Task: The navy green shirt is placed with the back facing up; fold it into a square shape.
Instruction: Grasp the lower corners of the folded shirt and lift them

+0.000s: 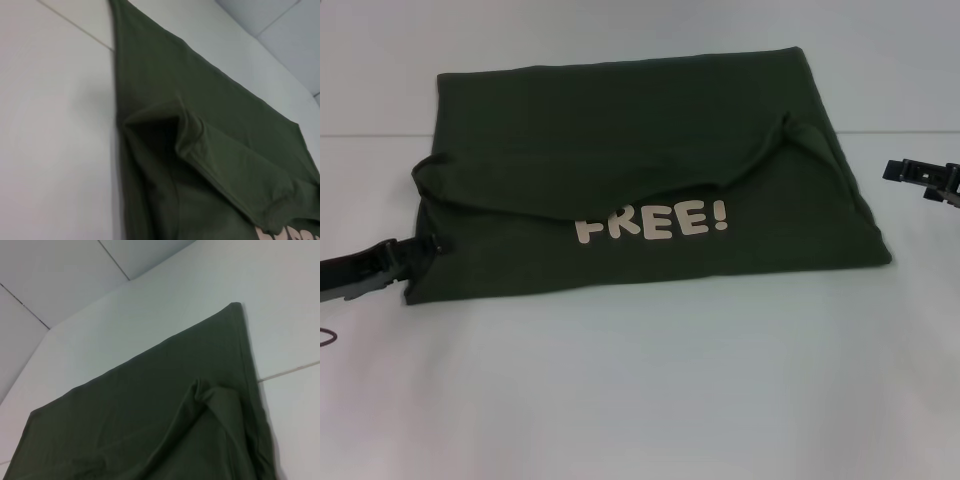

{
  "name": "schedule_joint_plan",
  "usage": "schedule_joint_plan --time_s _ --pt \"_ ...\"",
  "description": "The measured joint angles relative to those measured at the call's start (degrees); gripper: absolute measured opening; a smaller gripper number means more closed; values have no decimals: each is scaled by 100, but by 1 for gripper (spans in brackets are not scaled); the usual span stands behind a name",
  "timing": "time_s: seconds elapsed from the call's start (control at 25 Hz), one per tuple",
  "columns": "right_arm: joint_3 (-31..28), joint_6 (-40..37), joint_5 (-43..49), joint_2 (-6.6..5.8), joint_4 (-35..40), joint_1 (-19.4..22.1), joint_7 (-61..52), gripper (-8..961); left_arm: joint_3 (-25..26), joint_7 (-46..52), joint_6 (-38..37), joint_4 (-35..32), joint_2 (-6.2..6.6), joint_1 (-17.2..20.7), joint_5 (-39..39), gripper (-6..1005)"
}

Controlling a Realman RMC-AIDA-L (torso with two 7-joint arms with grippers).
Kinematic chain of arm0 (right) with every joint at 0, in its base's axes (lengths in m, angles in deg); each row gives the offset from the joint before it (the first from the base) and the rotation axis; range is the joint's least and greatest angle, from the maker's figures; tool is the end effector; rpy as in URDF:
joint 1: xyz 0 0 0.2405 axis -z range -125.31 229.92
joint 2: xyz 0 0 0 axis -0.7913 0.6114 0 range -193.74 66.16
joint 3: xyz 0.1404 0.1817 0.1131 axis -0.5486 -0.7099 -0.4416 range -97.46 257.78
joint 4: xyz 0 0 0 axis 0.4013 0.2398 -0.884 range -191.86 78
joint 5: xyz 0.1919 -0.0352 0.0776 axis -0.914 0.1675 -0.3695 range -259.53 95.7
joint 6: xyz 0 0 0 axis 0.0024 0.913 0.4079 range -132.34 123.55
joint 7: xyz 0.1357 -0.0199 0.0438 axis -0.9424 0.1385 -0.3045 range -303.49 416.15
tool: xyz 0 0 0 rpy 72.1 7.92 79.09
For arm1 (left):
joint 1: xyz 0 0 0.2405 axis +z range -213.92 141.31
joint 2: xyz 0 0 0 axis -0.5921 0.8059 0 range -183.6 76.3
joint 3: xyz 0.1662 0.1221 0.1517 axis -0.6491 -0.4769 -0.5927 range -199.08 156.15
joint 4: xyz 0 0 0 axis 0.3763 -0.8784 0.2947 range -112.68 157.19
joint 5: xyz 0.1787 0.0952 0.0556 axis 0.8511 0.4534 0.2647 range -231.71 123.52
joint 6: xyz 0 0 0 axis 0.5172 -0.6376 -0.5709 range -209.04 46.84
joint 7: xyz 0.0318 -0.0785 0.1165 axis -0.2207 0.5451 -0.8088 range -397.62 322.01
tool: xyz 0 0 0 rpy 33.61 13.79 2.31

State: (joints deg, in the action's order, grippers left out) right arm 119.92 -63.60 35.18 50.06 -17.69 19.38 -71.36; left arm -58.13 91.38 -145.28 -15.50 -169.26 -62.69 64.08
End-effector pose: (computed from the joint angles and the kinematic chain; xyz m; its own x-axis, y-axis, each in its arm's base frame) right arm 0.3109 0.4057 0.0649 0.2367 -0.6747 -0.6991 -0.9716 -0.1591 -0.1754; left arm -0.3495 0.3547 0.0447 0.0666 0.7382 0.6712 0.9976 -0.0365 -0.0588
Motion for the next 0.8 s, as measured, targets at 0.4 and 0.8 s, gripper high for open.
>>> schedule_joint_plan --time_s 0.4,0.8 --pt "-89 -9 -3 19 0 0 65 924 -22 -100 116 162 2 -11 48 905" --pt "-114 -31 -2 25 0 28 69 925 -150 -110 95 232 -26 -36 57 905"
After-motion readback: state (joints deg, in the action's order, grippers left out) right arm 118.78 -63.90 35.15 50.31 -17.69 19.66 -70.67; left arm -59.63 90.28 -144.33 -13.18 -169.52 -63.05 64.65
